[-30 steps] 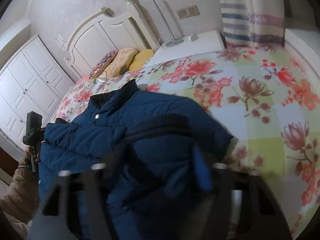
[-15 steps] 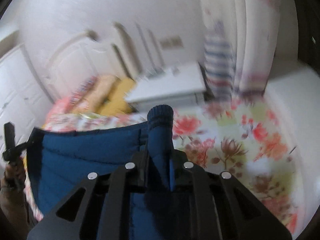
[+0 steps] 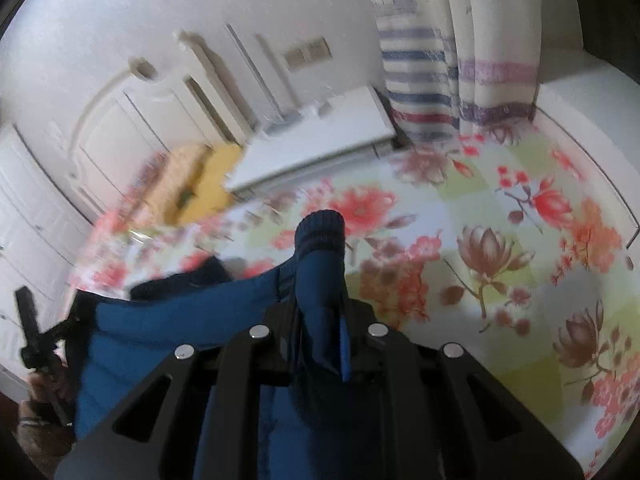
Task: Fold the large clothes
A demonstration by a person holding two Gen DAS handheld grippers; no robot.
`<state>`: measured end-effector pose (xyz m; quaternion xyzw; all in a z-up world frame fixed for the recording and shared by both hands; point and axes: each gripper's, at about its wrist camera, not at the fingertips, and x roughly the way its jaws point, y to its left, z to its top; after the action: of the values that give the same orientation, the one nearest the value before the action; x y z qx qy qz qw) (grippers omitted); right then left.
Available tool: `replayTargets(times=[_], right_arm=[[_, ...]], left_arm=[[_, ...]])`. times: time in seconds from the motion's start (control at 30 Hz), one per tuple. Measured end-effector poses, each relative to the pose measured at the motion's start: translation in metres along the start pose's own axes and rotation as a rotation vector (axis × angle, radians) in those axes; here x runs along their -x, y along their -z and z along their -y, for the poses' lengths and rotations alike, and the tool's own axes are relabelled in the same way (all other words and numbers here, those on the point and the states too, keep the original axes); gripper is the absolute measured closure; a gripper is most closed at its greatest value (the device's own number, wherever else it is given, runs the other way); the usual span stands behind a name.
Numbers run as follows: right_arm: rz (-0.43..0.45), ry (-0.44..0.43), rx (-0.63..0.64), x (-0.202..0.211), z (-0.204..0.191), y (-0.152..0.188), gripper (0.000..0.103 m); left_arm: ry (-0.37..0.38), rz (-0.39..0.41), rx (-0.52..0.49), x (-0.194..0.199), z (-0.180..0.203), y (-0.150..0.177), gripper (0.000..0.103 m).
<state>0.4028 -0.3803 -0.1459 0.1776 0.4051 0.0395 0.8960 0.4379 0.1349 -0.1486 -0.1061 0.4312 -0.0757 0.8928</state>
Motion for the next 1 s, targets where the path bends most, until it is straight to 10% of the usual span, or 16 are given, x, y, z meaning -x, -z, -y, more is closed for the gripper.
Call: replayTargets(times=[0.2, 0.23, 0.33, 0.47, 0.73, 1.0], right_arm=[[-0.046, 0.056, -0.009, -0.028, 0.009, 0.013, 0.057], [-0.045, 0.074, -0.007, -0.024, 0.009, 0.013, 0.049], [0.038, 0.083, -0.002, 0.009, 0.007, 0.011, 0.042], [0.107, 0.054, 0.14, 0.039, -0.039, 0.008, 0.042], [-0.031, 0.078, 0.536, -0.017, -0.17, 0.037, 0.051], [-0.125, 0.061, 0.497, -0.061, -0.157, 0.049, 0.041]], left_arm=[[-0.011, -0.049, 0.105, -0.021, -0.024, 0.008, 0.048], [-0.053, -0.034, 0.114, -0.015, -0.026, 0.008, 0.027], [-0.103, 0.149, 0.148, 0.033, -0.026, 0.007, 0.011], [-0.103, 0.288, 0.047, 0.08, 0.022, -0.001, 0.009], [-0.217, 0.04, -0.331, -0.007, 0.141, 0.014, 0.007], [-0.16, -0.029, -0.299, -0.045, 0.125, 0.023, 0.004]])
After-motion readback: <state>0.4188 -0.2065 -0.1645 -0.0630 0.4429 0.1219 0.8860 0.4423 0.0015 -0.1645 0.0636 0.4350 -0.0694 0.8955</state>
